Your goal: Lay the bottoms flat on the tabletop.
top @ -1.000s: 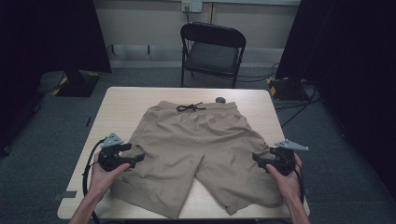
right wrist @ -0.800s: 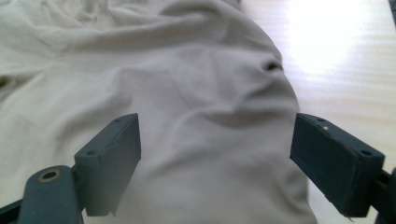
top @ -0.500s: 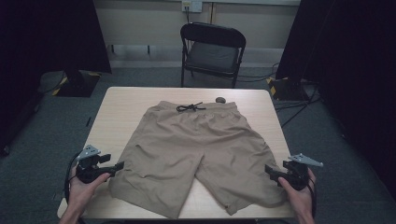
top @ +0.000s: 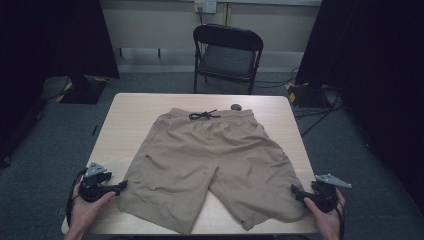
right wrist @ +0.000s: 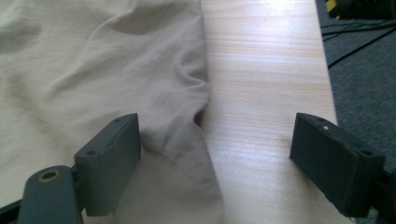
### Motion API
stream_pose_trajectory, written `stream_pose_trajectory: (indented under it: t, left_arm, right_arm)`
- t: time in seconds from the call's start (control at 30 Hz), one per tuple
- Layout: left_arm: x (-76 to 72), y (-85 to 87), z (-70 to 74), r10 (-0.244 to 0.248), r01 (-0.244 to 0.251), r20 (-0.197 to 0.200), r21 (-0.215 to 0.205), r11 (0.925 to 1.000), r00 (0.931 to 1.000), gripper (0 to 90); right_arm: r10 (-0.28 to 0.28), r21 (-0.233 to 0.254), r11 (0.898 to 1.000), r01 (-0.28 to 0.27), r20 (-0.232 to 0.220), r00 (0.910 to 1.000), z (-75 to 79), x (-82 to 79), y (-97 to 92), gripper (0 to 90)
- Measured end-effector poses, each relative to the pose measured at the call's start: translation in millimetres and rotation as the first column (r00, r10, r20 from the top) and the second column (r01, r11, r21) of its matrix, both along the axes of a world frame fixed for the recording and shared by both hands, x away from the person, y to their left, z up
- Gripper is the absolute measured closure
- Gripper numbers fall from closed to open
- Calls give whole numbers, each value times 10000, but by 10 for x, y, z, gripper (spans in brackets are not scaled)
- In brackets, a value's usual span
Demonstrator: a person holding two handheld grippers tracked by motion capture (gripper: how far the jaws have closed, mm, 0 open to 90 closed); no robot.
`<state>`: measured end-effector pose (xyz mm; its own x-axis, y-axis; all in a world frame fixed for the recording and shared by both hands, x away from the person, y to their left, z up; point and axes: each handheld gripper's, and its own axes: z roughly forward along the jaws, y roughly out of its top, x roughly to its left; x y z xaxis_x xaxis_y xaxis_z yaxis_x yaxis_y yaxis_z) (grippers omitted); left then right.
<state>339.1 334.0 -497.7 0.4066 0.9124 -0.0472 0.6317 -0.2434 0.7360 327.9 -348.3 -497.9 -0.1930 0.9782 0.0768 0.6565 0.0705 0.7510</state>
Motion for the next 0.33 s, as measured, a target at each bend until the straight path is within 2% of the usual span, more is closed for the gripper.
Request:
stream_pose_trajectory:
  t: [0.03, 0.07, 0.33]
  left_arm:
    - [-3, -15, -7, -62, 60, 100, 234, 9997, 9999, 256]
    - [-5, -31, -20, -47, 41, 190, 272, 9996, 9998, 252]
    - [-4, -14, -38, -187, 176, 390, 268, 9995, 9991, 222]
  right_arm:
    - [-33, -104, 9999, 33, 28, 10000, -2, -7, -1, 156]
    - [19, -169, 9999, -18, 56, 10000, -6, -7, 0, 155]
    - [33, -465, 9989, -33, 17, 10000, -9, -5, 34, 154]
